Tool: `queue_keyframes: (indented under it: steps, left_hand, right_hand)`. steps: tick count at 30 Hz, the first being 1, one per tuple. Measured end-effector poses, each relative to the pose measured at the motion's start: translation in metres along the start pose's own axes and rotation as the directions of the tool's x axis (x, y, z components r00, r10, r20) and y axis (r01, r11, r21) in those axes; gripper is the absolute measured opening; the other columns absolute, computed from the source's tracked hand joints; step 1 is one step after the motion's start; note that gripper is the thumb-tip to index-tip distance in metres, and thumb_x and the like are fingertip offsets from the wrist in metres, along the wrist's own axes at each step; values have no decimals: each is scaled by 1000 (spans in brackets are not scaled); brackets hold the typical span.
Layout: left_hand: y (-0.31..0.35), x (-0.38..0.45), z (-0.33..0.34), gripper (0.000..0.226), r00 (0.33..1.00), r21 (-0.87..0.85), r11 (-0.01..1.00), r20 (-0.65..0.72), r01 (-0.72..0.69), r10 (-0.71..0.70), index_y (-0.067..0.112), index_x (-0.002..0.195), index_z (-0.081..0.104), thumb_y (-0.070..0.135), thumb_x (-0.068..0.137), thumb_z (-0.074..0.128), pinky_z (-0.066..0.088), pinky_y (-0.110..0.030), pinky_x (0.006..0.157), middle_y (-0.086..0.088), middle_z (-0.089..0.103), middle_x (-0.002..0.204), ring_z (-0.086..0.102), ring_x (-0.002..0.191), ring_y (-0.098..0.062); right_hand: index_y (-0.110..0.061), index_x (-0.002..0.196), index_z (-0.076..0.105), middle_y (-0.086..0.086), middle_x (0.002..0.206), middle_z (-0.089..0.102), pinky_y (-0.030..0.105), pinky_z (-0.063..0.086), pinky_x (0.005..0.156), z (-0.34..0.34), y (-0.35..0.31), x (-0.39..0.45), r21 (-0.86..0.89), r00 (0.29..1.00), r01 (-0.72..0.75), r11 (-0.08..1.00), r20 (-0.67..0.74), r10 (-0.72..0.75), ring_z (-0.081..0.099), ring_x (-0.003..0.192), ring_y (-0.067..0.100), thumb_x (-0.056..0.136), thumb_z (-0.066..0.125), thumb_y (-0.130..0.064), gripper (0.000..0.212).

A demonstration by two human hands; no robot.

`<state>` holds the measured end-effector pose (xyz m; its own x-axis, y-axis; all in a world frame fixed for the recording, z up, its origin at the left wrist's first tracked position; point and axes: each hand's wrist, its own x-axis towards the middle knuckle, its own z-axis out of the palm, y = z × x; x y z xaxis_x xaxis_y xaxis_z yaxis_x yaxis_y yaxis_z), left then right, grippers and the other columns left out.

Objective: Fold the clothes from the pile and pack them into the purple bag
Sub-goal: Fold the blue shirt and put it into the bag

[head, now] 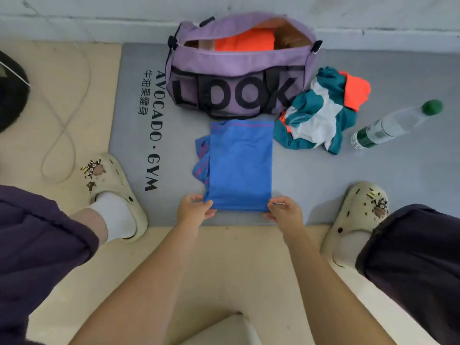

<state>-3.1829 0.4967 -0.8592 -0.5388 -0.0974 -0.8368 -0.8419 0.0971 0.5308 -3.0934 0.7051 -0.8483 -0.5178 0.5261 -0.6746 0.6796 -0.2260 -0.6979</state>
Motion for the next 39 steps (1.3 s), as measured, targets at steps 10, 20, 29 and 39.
queue_keyframes:
  steps: [10,20,29,39]
  left_hand:
    - [-10,13,-14,18,974,785,599,-24,157,-224,7,87,63,22,84,72,53,-31,59,-11,70,73,63,56,-23]
    - [46,54,51,40,482,747,-359,646,-559,592,8,129,56,29,95,54,36,-47,106,-15,48,144,42,135,-33]
    - [31,112,18,76,581,846,-300,524,-442,622,14,156,19,60,97,30,16,-56,118,-21,9,162,11,149,-40]
    - [34,115,30,61,482,796,-308,572,-520,664,22,155,26,49,101,35,14,-56,119,-14,17,162,14,150,-34]
  right_hand:
    - [-12,80,59,6,69,69,25,45,50,-14,26,8,-603,912,-209,770,164,375,66,46,18,87,63,-14,8]
    - [-7,131,50,12,134,52,43,45,95,57,-34,48,-826,781,513,233,337,-526,48,125,32,88,56,-20,45]
    - [-5,154,18,13,161,16,49,16,119,48,-25,127,-915,796,372,155,229,-560,14,149,29,101,37,-44,68]
    - [-9,152,27,10,160,23,47,18,120,68,-13,129,-772,549,633,-67,508,-664,18,149,24,98,43,-43,66]
